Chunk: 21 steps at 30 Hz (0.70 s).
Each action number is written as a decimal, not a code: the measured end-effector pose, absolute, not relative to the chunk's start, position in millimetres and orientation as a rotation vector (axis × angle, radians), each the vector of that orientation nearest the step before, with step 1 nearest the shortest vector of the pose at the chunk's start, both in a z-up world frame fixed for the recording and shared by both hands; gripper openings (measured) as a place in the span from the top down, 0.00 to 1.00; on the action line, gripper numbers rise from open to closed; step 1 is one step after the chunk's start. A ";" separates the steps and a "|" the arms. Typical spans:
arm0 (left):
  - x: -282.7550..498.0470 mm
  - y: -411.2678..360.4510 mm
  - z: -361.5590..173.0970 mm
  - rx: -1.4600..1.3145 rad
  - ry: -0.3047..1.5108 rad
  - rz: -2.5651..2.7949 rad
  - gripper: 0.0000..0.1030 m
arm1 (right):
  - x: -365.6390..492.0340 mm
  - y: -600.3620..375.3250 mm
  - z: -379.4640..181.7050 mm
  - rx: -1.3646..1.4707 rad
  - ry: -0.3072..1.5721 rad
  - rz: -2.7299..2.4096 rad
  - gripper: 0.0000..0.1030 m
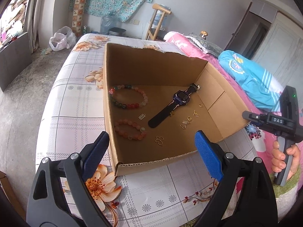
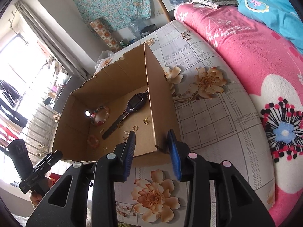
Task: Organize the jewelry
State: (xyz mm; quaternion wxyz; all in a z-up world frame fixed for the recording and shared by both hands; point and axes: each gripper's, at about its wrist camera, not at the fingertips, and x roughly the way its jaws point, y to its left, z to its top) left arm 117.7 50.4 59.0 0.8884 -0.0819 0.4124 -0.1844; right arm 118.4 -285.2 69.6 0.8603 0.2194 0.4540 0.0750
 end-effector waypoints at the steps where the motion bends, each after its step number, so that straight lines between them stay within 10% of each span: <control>1: 117.7 50.0 59.1 -0.167 0.857 -0.374 0.14 | 117.6 -285.5 69.0 0.473 0.955 0.165 0.65; 21: 92.0 42.6 64.4 -0.157 0.889 -0.350 0.14 | 92.2 -292.3 68.8 0.473 0.946 0.162 0.65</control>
